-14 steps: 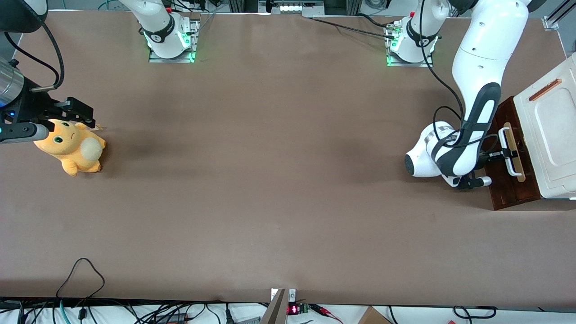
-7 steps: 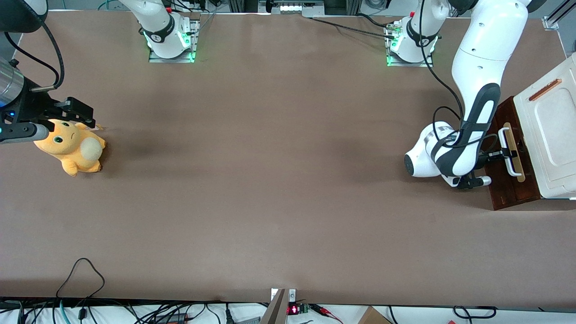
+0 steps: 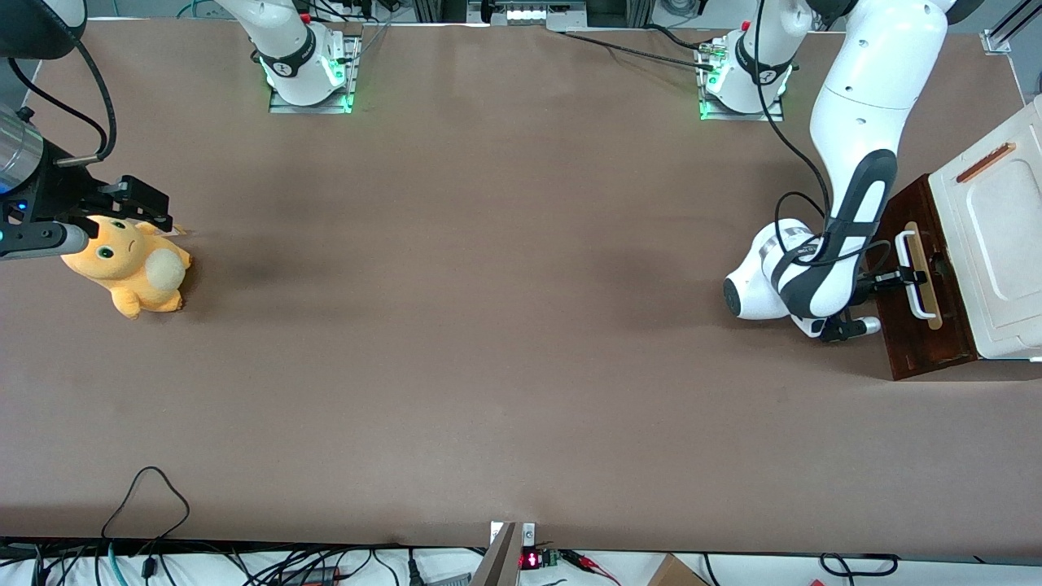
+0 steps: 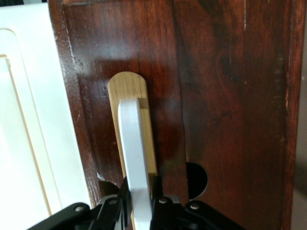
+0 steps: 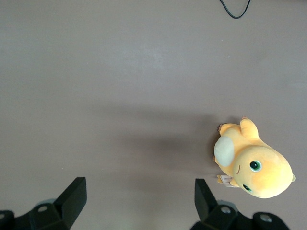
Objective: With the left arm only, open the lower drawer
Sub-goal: 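Pull the handle with the left gripper, sliding the drawer outward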
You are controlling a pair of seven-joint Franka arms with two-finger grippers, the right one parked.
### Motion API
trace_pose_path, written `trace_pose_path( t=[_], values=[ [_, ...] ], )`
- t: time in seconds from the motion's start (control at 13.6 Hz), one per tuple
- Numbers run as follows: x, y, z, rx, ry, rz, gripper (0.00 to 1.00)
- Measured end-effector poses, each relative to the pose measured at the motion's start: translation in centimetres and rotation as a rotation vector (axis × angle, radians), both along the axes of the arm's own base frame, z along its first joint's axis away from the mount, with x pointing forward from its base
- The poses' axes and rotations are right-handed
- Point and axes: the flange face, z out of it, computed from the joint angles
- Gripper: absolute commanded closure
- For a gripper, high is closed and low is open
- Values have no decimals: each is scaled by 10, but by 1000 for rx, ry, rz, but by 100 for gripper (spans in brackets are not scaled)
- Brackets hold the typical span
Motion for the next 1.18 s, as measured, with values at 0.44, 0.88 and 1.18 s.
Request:
trace_pose_path(
  t=[0.44, 0.88, 1.18],
  values=[
    [0, -16, 1, -6, -25, 2, 81],
    [0, -31, 2, -16, -41, 5, 82],
    [-1, -36, 3, -17, -53, 6, 82]
  ],
)
